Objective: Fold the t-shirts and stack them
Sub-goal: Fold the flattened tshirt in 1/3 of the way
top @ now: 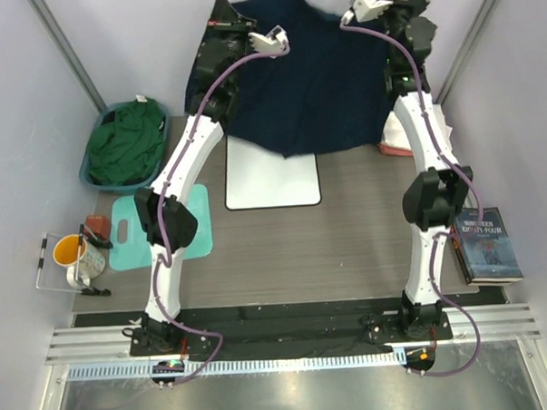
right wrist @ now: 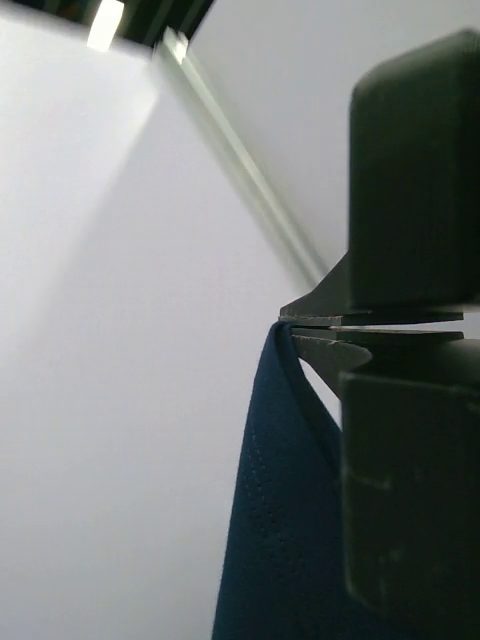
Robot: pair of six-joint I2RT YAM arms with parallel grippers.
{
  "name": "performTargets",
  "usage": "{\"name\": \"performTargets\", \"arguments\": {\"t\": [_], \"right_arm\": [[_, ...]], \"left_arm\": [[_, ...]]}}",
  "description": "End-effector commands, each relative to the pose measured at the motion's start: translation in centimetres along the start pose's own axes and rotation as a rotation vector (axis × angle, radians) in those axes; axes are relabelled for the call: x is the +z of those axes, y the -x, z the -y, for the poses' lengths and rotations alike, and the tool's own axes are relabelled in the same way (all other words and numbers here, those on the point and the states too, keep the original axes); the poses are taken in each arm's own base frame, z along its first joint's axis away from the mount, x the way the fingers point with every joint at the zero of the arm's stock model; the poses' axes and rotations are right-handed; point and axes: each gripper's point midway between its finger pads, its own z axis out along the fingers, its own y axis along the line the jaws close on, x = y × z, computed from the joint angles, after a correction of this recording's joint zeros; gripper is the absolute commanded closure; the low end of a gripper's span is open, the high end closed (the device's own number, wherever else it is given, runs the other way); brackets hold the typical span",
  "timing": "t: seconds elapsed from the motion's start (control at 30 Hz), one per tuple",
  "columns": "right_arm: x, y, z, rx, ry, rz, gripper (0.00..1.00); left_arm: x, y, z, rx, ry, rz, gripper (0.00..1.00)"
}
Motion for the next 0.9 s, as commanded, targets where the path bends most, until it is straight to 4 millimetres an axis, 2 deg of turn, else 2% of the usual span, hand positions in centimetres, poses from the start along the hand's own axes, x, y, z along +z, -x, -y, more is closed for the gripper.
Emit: {"name": "performTargets", "arguments": {"t": [0.0,0.03,0.07,0.1,0.13,0.17,0.2,0.23,0.27,0.3,0.33,0.37,0.4,0.43,0.47,0.5,0.53,0.57,0.6,0.63,0.67,0.73,0.8,0.83,0.87], "right_arm": [[-8.9,3.2,25.5,0.048,-0.553,0.046,0.99],[-10.3,3.3,26.3,0.064,-0.556,0.051,0.99],[-10.2,2.4,21.2,0.061,-0.424,0.036,0.99],[-12.9,3.4,23.7,0.076,-0.436,0.081,0.99],[-13.6,3.3,21.9,0.076,-0.384,0.089,0.99],[-14.2,2.1,15.2,0.068,-0.219,0.066,0.99],[-16.2,2.2,15.5,0.069,-0.190,0.073,0.99],[-17.1,2.0,11.6,0.094,-0.058,0.078,0.99],[-19.1,1.6,5.8,0.104,0.108,0.089,0.99],[-20.7,1.4,3.2,0.134,0.198,0.087,0.99],[-23.6,1.7,-0.2,0.171,0.378,0.096,0.99],[-26.6,1.2,-4.7,0.187,0.531,0.088,0.99],[-28.8,1.2,-6.9,0.200,0.631,0.092,0.99],[-33.6,1.4,-10.4,0.188,0.854,0.115,0.99],[-36.9,1.0,-13.0,0.192,0.974,0.110,0.99],[-39.3,1.0,-14.2,0.177,1.067,0.121,0.99],[-43.2,0.7,-15.7,0.166,1.220,0.118,0.99],[-45.0,0.6,-16.4,0.143,1.287,0.133,0.99],[-46.5,0.4,-16.8,0.119,1.355,0.143,0.99],[-48.7,0.1,-17.2,0.127,1.445,0.121,0.99],[-49.3,-0.2,-17.3,0.110,1.494,0.114,0.99],[-51.7,-0.4,-17.4,0.127,1.619,0.084,0.99],[-52.2,-0.3,-17.2,0.133,1.679,0.077,0.99],[-52.9,-0.3,-17.1,0.138,1.714,0.069,0.99],[-53.0,-0.3,-16.9,0.136,1.730,0.073,0.99]], "left_arm": [[-11.0,-0.1,-23.3,0.060,0.836,0.039,0.99],[-13.3,-0.3,-24.8,0.048,0.941,0.055,1.00],[-13.9,-0.4,-24.6,0.047,0.945,0.057,0.99],[-14.2,-0.3,-22.8,0.054,0.889,0.072,0.99],[-14.3,-0.6,-21.2,0.053,0.850,0.065,1.00],[-14.8,-0.8,-19.7,0.056,0.811,0.061,1.00],[-15.1,-0.7,-14.4,0.064,0.676,0.080,1.00],[-16.0,-0.6,-11.8,0.063,0.618,0.086,1.00],[-17.1,-0.8,-8.9,0.068,0.553,0.090,1.00],[-18.6,-0.5,0.5,0.106,0.335,0.126,1.00],[-21.4,-0.8,0.9,0.091,0.308,0.144,0.99],[-23.1,-1.2,4.3,0.102,0.210,0.143,1.00],[-26.5,-1.6,11.9,0.137,-0.003,0.165,1.00],[-28.9,-2.1,12.5,0.112,-0.041,0.178,1.00],[-32.1,-3.0,16.8,0.136,-0.180,0.187,1.00],[-35.1,-3.7,22.6,0.188,-0.441,0.208,1.00],[-36.8,-4.2,21.4,0.117,-0.456,0.201,0.99],[-38.1,-4.3,21.9,0.113,-0.551,0.218,1.00],[-42.8,-4.3,26.1,0.109,-0.827,0.280,1.00],[-43.6,-4.3,24.6,0.057,-0.812,0.280,1.00],[-45.2,-3.9,25.5,0.068,-0.870,0.330,1.00],[-46.7,-4.5,26.4,0.096,-0.897,0.333,1.00],[-47.4,-4.7,26.6,0.116,-0.906,0.337,1.00],[-48.4,-4.9,27.2,0.113,-0.964,0.339,1.00],[-48.4,-4.8,26.9,0.101,-0.983,0.338,1.00]]}}
